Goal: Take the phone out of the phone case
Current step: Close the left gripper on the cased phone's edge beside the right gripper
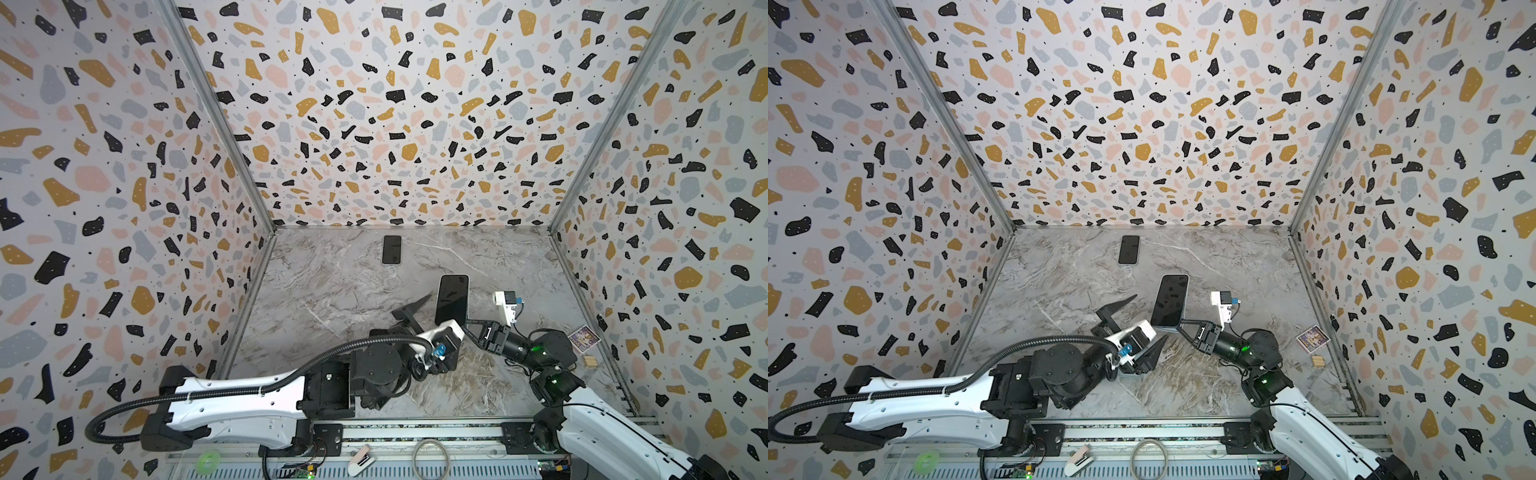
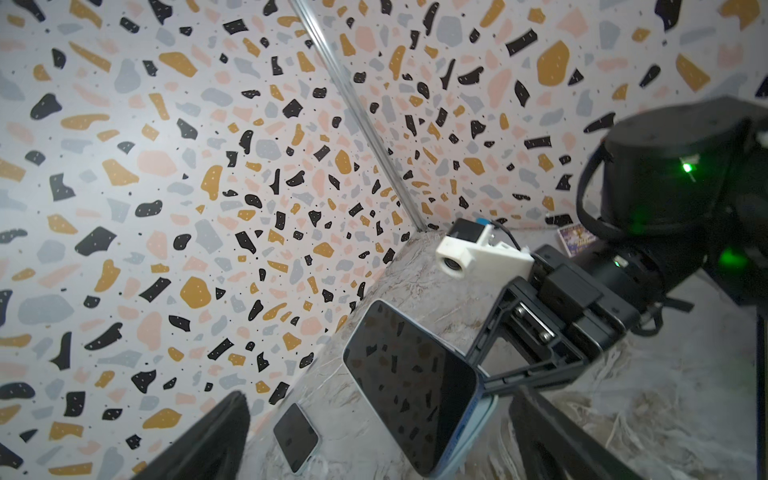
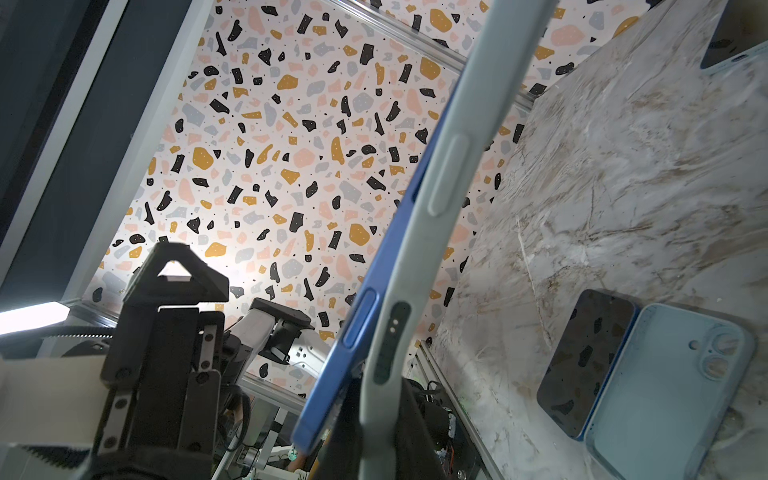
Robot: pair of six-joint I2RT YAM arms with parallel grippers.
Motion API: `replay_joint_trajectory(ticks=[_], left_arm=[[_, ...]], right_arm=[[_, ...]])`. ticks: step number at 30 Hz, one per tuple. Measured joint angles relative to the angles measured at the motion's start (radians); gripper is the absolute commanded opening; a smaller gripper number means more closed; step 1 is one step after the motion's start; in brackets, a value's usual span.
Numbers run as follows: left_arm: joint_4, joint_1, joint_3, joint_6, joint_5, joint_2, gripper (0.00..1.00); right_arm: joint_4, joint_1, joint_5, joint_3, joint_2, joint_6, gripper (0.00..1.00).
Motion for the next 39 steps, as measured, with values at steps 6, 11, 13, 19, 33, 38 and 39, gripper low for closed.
replay_joint_trajectory(ticks=[6,11,13,19,33,38,39], left_arm=[[0.000,-0.033,-0.011,0.154,-0.026,0.052,0.98],[0.001,-0.033,-0.011,0.230,-0.063,0.095,0.96],[0.002,-0.033,-0.011,0.249,-0.077,0.111,0.94],[0.002,-0.033,-0.011,0.290,-0.121,0.148,0.91],[0.020,0.014,-0.009,0.318,-0.130,0.181,0.86],[0.035,0.030,-0.007,0.319,-0.125,0.182,0.85],[0.040,0.034,-0.007,0.319,-0.121,0.183,0.85]], right_arm=[[-0.003,-0.001,-0.001,0.000,0.000,-0.001,0.00],[-0.005,-0.001,-0.001,0.000,-0.001,-0.002,0.00],[-0.011,-0.001,-0.001,0.000,-0.005,-0.002,0.00],[-0.019,-0.001,-0.002,0.000,-0.011,-0.003,0.00],[-0.021,-0.001,-0.004,0.000,-0.019,-0.005,0.00],[-0.021,-0.001,-0.004,0.000,-0.019,-0.005,0.00],[-0.021,-0.001,-0.004,0.000,-0.018,-0.005,0.00]])
